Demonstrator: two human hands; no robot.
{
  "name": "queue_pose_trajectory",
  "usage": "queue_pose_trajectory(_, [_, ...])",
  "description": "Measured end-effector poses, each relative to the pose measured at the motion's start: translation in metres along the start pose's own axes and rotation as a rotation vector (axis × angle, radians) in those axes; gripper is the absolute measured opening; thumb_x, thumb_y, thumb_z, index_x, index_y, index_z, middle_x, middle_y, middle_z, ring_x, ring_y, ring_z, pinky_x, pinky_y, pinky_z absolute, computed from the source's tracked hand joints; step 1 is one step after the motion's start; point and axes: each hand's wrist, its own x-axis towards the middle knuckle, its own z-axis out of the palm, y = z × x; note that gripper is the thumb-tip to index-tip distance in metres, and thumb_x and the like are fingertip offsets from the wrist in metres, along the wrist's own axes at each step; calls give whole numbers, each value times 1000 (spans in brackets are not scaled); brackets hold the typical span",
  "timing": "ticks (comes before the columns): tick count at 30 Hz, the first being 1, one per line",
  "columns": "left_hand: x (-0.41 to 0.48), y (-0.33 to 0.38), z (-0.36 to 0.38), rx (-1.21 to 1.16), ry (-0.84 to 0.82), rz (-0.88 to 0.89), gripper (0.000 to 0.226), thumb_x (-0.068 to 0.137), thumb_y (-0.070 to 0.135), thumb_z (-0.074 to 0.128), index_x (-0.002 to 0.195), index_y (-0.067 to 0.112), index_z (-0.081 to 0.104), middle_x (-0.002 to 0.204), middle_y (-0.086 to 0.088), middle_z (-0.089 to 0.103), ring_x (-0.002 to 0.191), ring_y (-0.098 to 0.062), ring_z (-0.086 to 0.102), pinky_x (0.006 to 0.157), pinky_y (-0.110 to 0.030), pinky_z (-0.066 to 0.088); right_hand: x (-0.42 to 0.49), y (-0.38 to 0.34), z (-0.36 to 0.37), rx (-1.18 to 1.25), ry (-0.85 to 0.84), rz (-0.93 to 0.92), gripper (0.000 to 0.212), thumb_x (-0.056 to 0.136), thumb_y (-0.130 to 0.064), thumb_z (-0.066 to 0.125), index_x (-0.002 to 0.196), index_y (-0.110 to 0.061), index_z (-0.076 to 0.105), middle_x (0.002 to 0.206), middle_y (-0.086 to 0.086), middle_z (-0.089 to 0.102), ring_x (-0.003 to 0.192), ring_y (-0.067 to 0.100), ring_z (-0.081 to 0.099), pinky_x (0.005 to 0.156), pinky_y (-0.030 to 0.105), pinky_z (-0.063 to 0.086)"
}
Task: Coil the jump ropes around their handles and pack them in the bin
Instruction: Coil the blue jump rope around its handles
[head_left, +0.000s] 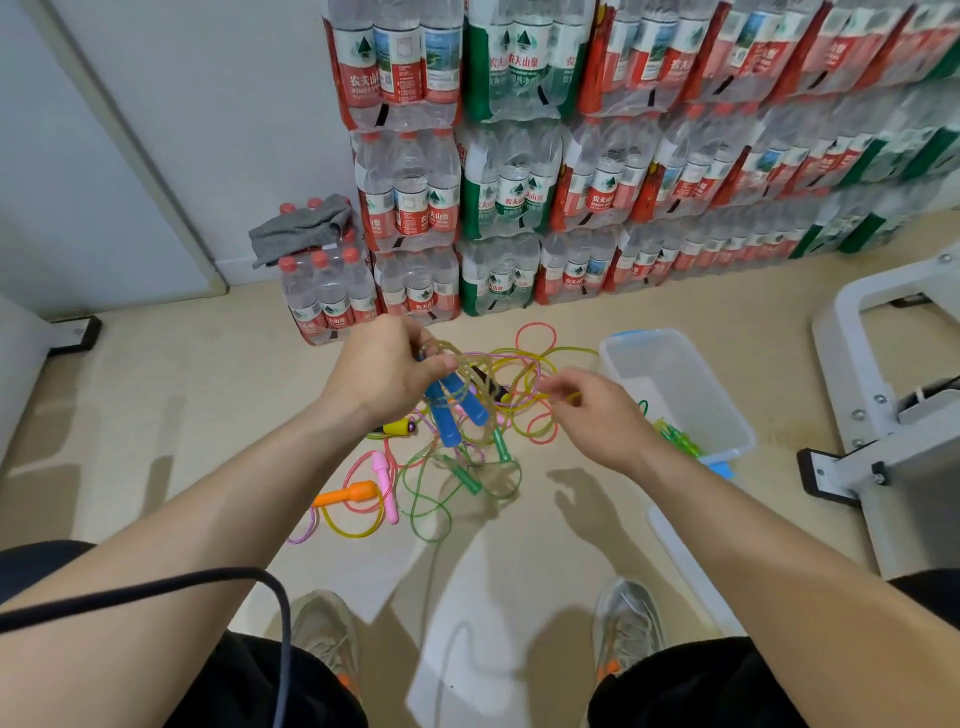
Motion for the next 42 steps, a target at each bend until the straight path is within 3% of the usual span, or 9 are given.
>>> queue_pose_trajectory(6, [-4,7,4,-22,-66,33,26,85,42,76,75,19,69,73,2,66,67,-16,59,57,-27,41,-6,-25,28,22,-58,-273,16,91,-36,68,104,-27,68,103,-1,58,95,17,56,89,38,47])
queue_pose_trajectory(11, [-8,4,4,6,-93,19,25,86,41,76,76,19,69,71,1,67,63,-17,63,51,-22,42,-9,-29,24,10,36,-350,22,95,-32,65,74,-25,62,65,-4,59,66,8,55,63,29,43])
queue_pose_trajectory(14, [-7,-4,7,65,-88,-6,27,87,38,76,74,16,66,65,3,62,57,-12,59,45,-16,35,-8,-29,19,142,34,-273,23,99,-20,59,77,-19,66,65,-6,63,60,2,53,62,26,41])
queue_pose_trajectory(20, [5,-33,18,44,-106,-132,34,88,38,75,77,7,68,72,-13,71,67,-32,71,65,-46,60,-8,-33,5,531,57,-117,28,96,-6,53,70,-7,63,47,-18,49,49,-1,43,54,14,32])
queue_pose_trajectory(27, [11,-44,32,164,-104,-119,33,86,38,77,69,11,68,66,-11,68,65,-30,68,65,-42,58,-7,-30,4,593,99,-109,56,86,-54,61,56,-13,37,61,9,24,59,24,24,59,37,19])
queue_pose_trajectory(33, [13,-64,27,354,-67,-212,27,85,37,73,78,11,70,77,-13,68,71,-34,65,58,-35,51,-4,-31,-6,842,28,1,31,75,-20,61,50,-24,42,49,-1,26,47,16,23,57,36,20])
queue_pose_trajectory(38, [14,-55,16,230,-72,-214,28,87,37,75,79,11,75,76,-11,71,74,-30,65,61,-33,47,5,-4,-13,121,167,-28,39,88,-21,62,57,-7,45,58,13,42,57,25,42,58,36,36])
queue_pose_trajectory(40, [12,-41,14,141,-86,-165,26,87,36,76,77,12,73,73,-7,70,74,-26,64,62,-31,42,2,4,-4,-202,40,95,36,93,-34,56,66,-12,61,75,13,62,83,35,61,75,40,51])
queue_pose_trajectory(42, [9,-27,13,67,-105,-111,26,85,36,78,73,15,69,68,0,65,68,-20,60,58,-30,38,-3,2,4,-434,-65,127,24,97,-38,52,103,-26,72,113,11,62,118,38,52,98,43,46])
